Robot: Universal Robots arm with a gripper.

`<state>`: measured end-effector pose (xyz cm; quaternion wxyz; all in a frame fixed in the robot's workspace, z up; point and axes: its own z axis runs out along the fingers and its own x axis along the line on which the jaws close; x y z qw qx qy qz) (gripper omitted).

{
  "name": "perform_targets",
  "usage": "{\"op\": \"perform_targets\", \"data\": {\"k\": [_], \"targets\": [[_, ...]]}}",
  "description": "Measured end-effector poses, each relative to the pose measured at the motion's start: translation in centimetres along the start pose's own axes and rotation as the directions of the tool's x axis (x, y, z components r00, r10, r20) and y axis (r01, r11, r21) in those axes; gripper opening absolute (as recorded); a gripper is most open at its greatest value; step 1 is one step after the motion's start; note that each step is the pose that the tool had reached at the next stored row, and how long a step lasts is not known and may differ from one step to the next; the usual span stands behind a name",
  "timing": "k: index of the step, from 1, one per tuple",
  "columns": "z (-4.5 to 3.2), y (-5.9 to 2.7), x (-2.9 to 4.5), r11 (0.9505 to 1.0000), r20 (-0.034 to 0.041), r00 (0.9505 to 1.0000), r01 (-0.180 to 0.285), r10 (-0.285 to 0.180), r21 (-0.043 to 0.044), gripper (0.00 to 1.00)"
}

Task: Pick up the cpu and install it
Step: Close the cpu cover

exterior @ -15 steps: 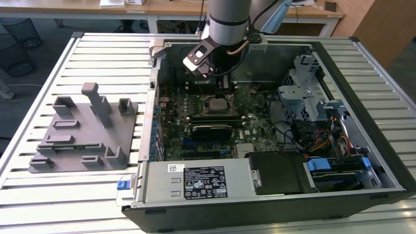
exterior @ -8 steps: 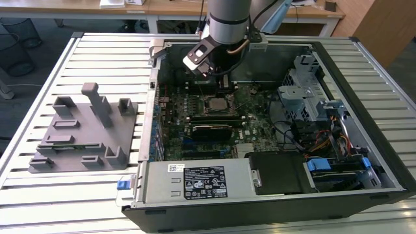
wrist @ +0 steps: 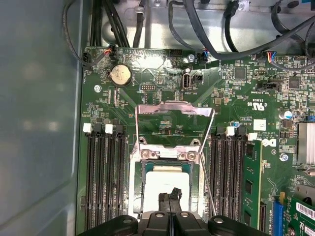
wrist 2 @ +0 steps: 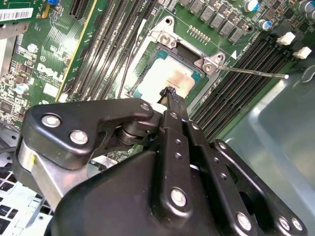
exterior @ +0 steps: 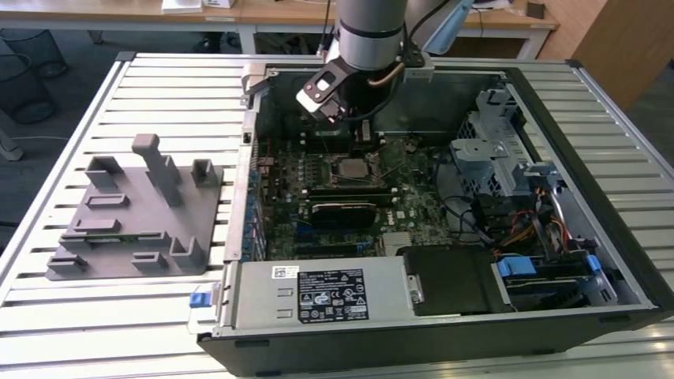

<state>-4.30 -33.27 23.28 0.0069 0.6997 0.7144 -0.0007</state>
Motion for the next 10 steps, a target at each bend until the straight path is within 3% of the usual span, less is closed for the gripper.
{"op": "perform_targets", "data": {"k": [10], "targets": [[-0.24,0.00,0.00,1.0000,0.0001,1.0000,0.000,0.000,0.0000,0.11]]}}
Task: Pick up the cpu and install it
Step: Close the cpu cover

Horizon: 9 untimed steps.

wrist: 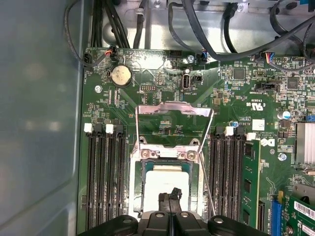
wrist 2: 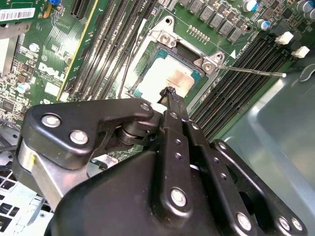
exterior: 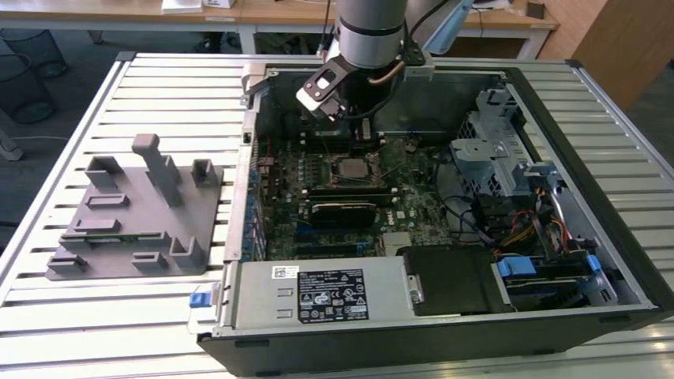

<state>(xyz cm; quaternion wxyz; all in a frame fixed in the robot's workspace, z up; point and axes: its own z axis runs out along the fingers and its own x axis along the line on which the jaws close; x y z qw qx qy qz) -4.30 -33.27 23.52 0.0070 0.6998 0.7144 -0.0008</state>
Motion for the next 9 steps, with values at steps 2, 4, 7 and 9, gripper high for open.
{"op": "perform_targets", "data": {"k": [2,4,7,9], "targets": [[-0.04,0.00,0.00,1.0000,0.0000,1.0000,0.000,0.000,0.0000,0.11],[-0.09,0.00,0.00,1.0000,0.0000,1.0000,0.000,0.000,0.0000,0.11],[-0.15,0.00,0.00,1.0000,-0.0001,1.0000,0.000,0.000,0.0000,0.11],[-0.19,0.00,0.00,1.0000,0.0000,1.0000,0.000,0.000,-0.0001,0.11]]}}
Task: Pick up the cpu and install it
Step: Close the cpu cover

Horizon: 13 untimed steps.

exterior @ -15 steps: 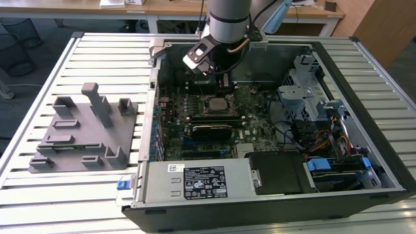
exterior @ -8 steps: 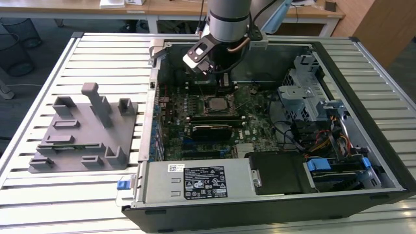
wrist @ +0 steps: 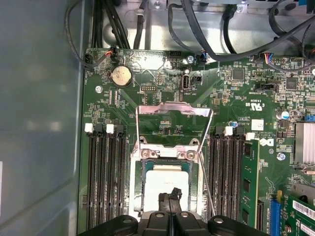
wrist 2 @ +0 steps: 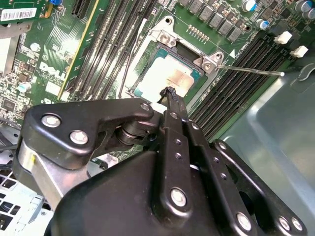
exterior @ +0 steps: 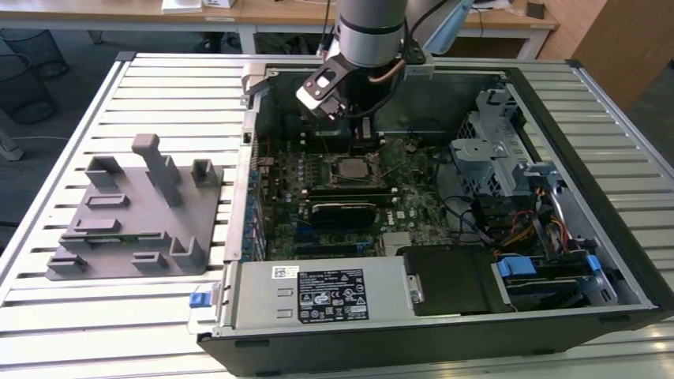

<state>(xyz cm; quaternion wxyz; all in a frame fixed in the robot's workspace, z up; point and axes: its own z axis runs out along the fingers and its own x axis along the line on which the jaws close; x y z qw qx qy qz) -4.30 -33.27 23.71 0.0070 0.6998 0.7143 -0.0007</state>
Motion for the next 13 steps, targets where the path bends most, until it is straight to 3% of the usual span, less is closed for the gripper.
{"op": "perform_targets", "data": {"k": [13], "targets": [[-0.26,0.00,0.00,1.0000,0.0000,1.0000,0.000,0.000,0.0000,0.11]]}}
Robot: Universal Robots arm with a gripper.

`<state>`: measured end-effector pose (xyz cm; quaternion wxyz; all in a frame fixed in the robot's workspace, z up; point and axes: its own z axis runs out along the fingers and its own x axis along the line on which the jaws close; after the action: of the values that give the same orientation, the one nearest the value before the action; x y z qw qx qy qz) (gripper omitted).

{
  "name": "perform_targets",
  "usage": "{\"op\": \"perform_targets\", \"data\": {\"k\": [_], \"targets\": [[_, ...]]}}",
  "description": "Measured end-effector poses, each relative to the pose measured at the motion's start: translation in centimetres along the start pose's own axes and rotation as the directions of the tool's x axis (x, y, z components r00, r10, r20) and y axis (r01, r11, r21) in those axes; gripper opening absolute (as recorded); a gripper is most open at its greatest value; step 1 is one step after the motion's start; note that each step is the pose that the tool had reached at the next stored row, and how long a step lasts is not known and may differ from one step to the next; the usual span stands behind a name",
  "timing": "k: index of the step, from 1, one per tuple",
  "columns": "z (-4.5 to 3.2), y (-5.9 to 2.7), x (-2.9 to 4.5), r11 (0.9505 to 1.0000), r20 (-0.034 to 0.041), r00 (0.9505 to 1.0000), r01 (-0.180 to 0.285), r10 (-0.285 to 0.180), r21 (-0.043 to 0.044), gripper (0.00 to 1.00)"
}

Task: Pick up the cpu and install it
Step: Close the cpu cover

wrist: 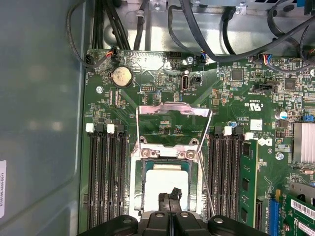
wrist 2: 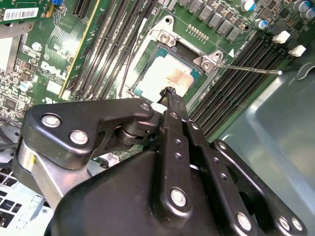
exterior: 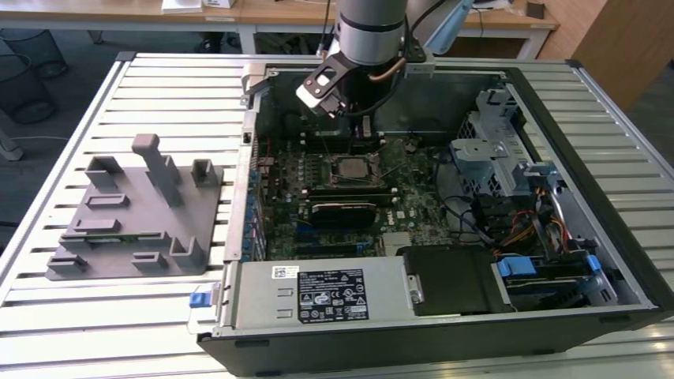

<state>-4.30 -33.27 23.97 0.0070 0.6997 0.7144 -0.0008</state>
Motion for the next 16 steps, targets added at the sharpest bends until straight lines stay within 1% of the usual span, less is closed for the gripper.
{"op": "perform_targets", "data": {"k": [16], "targets": [[-0.40,0.00,0.00,1.0000,0.0000,1.0000,0.000,0.000,0.0000,0.11]]}}
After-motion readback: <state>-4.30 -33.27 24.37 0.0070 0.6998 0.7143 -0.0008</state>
